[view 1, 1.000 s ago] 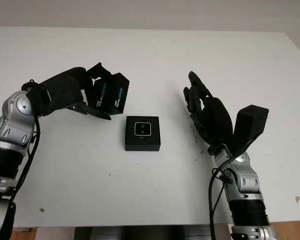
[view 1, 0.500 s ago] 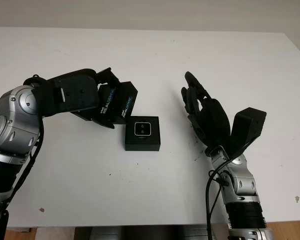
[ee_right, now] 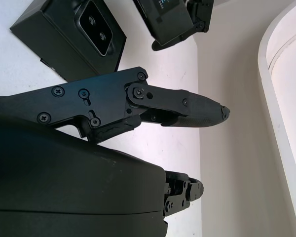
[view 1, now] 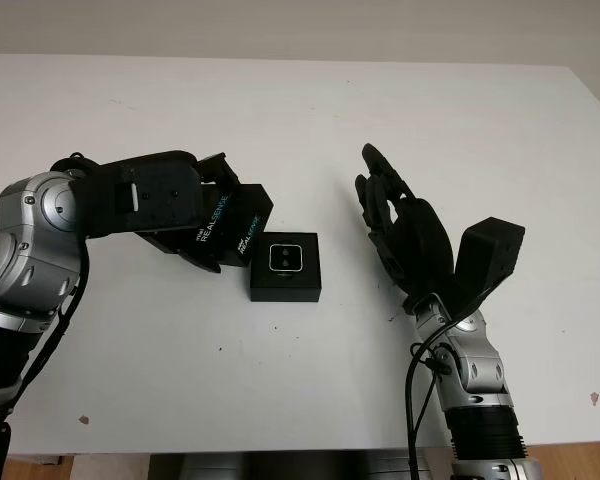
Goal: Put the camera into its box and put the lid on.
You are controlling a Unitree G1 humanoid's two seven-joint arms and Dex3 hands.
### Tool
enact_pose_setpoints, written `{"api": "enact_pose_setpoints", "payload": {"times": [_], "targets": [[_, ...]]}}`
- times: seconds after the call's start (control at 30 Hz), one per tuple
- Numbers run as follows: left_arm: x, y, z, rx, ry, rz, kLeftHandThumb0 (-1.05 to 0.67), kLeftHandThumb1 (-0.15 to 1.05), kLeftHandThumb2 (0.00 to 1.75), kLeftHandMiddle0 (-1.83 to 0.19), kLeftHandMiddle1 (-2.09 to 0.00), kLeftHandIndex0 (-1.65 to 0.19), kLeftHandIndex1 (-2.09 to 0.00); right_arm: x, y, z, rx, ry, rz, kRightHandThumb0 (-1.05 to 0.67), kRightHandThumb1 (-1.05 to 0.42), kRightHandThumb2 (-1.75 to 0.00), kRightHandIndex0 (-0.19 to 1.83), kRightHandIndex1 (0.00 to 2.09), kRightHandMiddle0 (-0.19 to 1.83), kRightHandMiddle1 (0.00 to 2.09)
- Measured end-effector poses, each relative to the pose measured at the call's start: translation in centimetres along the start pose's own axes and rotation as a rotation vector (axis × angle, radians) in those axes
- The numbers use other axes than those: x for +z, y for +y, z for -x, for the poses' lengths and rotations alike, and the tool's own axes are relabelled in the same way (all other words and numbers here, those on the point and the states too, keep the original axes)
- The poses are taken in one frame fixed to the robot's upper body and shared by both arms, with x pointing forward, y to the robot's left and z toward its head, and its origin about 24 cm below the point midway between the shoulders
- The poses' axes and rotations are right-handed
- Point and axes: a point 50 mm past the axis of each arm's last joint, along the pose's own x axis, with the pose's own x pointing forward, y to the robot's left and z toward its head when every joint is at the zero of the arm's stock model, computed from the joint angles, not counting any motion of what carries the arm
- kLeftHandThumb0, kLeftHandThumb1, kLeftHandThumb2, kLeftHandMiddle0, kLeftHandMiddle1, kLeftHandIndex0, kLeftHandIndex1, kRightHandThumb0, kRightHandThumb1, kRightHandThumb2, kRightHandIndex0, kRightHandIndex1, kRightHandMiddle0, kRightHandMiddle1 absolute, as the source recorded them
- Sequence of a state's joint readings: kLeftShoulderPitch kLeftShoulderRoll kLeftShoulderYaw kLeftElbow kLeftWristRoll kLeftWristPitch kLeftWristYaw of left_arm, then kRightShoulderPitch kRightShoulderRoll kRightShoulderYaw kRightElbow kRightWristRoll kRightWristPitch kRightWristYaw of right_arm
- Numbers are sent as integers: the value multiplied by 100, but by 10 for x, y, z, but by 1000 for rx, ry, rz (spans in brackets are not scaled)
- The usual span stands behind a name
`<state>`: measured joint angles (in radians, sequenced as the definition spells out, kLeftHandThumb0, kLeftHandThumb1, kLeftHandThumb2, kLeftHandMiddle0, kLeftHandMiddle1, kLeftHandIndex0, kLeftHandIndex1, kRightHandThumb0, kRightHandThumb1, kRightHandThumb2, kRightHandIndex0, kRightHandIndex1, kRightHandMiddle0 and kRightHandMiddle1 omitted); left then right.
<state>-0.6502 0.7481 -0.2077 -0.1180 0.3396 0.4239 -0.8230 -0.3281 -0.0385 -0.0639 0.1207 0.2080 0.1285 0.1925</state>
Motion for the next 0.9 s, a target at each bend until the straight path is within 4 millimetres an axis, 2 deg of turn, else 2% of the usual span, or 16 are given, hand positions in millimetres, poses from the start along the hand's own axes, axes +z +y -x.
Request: {"api": "enact_pose_setpoints", "payload": {"times": [0.07, 0.17, 0.23, 0.4, 0.47, 0.6, 0.73, 0.9], "targets": [[0, -3, -1, -3, -5, 15, -26, 105, 25, -36, -209, -3, -184, 0, 0, 0, -1, -1, 0, -61, -105, -50, 1, 6, 5, 12], [0, -5, -4, 1, 1, 30, -27, 105, 27, -24, -201, -1, -181, 0, 0, 0, -3, -3, 1, -60, -105, -50, 2, 6, 5, 13], [1, -7, -5, 3, 5, 39, -29, 105, 27, -21, -203, 0, -188, 0, 0, 0, -2, -5, 1, -60, -105, -49, 1, 6, 4, 12], [1, -13, -10, -21, 25, 93, -33, 105, 27, -34, -209, -5, -194, 0, 1, 0, -1, -4, 4, -60, -105, -50, 1, 6, 3, 12], [0, -16, -11, -44, 37, 113, -33, 105, 27, -35, -209, -7, -191, 0, 1, 0, -4, -5, 3, -59, -105, -50, 2, 6, 4, 13], [0, -20, -14, -72, 58, 135, -33, 105, 25, -26, -208, -10, -183, 0, 1, 0, -10, -5, 0, -59, -105, -49, 2, 6, 4, 13], [0, -22, -15, -96, 85, 153, -33, 105, 24, -30, -209, -13, -176, 0, 2, -1, -11, -4, -1, -59, -105, -49, 1, 5, 4, 14], [0, -25, -16, -156, 111, 208, -31, 105, 24, -38, -209, -15, -178, -1, 3, -1, -10, -5, -7, -60, -105, -48, 1, 5, 3, 15]]}}
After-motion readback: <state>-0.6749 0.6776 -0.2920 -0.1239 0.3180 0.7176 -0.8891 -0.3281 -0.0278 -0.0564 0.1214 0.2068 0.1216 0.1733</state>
